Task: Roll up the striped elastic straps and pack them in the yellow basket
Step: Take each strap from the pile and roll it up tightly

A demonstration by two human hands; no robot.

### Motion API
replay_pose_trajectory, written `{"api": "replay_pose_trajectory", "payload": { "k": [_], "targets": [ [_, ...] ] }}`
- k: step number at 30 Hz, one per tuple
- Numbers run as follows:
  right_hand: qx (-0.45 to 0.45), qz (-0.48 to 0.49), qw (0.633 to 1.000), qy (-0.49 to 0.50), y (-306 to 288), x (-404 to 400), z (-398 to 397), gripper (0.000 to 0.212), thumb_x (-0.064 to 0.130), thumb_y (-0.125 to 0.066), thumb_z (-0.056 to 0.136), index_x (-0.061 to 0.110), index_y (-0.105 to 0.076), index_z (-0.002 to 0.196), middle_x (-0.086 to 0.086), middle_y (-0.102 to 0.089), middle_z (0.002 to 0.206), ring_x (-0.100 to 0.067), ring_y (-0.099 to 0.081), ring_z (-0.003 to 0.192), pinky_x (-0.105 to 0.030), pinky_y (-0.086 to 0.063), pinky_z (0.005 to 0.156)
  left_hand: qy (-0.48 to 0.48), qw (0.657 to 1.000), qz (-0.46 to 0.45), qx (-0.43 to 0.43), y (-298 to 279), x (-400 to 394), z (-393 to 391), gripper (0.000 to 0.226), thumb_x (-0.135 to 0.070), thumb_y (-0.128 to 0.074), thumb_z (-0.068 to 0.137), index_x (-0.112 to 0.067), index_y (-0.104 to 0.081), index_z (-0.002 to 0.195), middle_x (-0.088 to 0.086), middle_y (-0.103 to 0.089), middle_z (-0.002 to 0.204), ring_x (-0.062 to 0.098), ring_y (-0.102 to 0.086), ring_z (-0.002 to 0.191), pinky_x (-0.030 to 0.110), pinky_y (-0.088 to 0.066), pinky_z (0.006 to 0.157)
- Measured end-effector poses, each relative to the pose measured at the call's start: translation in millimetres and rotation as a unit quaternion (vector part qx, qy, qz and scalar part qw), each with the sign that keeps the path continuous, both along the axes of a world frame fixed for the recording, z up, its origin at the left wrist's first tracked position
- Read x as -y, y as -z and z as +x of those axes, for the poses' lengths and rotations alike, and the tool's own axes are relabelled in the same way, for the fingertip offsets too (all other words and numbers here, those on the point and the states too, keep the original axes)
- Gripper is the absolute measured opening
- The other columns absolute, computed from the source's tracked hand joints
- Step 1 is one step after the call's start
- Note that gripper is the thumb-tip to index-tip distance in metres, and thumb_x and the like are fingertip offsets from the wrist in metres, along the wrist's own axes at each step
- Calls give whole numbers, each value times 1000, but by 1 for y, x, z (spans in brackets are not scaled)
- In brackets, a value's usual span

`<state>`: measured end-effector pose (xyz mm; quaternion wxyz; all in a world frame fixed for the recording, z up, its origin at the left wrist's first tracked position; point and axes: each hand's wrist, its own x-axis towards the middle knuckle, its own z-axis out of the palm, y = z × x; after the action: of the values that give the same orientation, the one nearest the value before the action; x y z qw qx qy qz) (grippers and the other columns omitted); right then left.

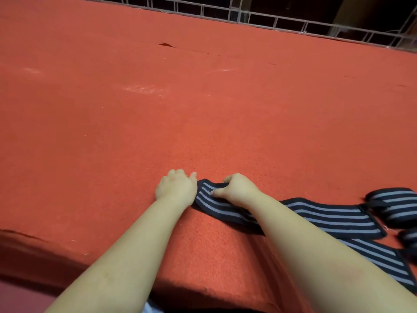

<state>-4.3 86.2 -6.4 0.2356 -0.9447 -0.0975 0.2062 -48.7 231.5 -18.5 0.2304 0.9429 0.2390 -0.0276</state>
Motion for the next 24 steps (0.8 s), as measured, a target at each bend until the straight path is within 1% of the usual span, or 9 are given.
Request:
{"api": "replay_pose_trajectory", "payload": {
  "k": [3, 6, 8, 11, 14, 17, 21, 22, 24],
  "targets": [
    [-5, -40, 998, -47, -13, 6, 4, 42, 48, -73, 74, 11, -69, 93, -4, -69, 86, -22, -66, 85, -31, -48, 74, -6, 999, 48, -4, 7, 5, -4, 59, -61, -36, 91, -15, -46, 126, 9, -46, 130, 29, -42, 123, 39, -32, 101],
    [-53, -63, 991, -102, -35, 28, 7, 43, 51, -77, 68, 15, -70, 91, 3, -67, 78, -17, -64, 77, -26, -47, 69, -12, 997, 75, 8, 11, 9, -4, 58, -61, -36, 91, -16, -44, 126, 8, -45, 129, 28, -41, 123, 38, -32, 99],
    [-70, -117, 982, -128, -45, 52, 9, 44, 53, -76, 68, 17, -71, 94, 4, -68, 80, -17, -64, 81, -25, -47, 73, -11, 997, 77, 7, 11, 10, -4, 58, -61, -35, 91, -16, -44, 125, 9, -45, 129, 28, -41, 123, 38, -32, 99],
    [-87, -219, 964, -121, -48, 98, 14, 53, 59, -72, 70, 15, -71, 101, 1, -68, 90, -20, -64, 89, -28, -48, 82, -10, 997, 81, 2, 11, 9, -3, 58, -61, -36, 90, -15, -45, 124, 11, -45, 129, 29, -41, 123, 38, -32, 100],
    [-102, -315, 940, -88, -41, 148, 16, 60, 67, -66, 70, 13, -68, 96, -1, -63, 88, -22, -60, 86, -28, -44, 78, -9, 996, 87, 3, 11, 10, -3, 59, -62, -36, 90, -15, -45, 124, 12, -45, 129, 30, -41, 123, 38, -32, 100],
    [-80, -302, 948, -59, -29, 173, 11, 61, 70, -63, 71, 13, -65, 91, -4, -61, 87, -24, -57, 83, -27, -41, 73, -7, 994, 107, -13, 6, 12, -5, 58, -60, -37, 91, -14, -45, 125, 12, -46, 130, 30, -42, 123, 38, -32, 100],
    [-44, -255, 965, -37, -23, 172, 4, 72, 64, -66, 73, 3, -64, 111, -11, -66, 106, -25, -57, 88, -28, -45, 78, 25, 973, 228, -14, -17, 35, 0, 39, -37, -42, 97, -13, -42, 127, 12, -44, 130, 29, -40, 121, 35, -31, 98],
    [-38, -249, 967, -31, -22, 171, 3, 74, 63, -67, 73, 3, -62, 116, -11, -66, 111, -26, -59, 93, -28, -45, 81, 49, 971, 235, 13, -22, 50, 1, 36, -30, -42, 97, -13, -41, 129, 11, -43, 131, 28, -39, 122, 35, -31, 99],
    [-28, -233, 972, -19, -21, 172, 1, 74, 62, -68, 72, 4, -61, 119, -11, -65, 114, -27, -60, 101, -29, -46, 83, 141, 971, 180, 67, -25, 94, 2, 44, -35, -42, 97, -15, -37, 136, 11, -38, 140, 29, -34, 129, 37, -26, 105]
  ]
}}
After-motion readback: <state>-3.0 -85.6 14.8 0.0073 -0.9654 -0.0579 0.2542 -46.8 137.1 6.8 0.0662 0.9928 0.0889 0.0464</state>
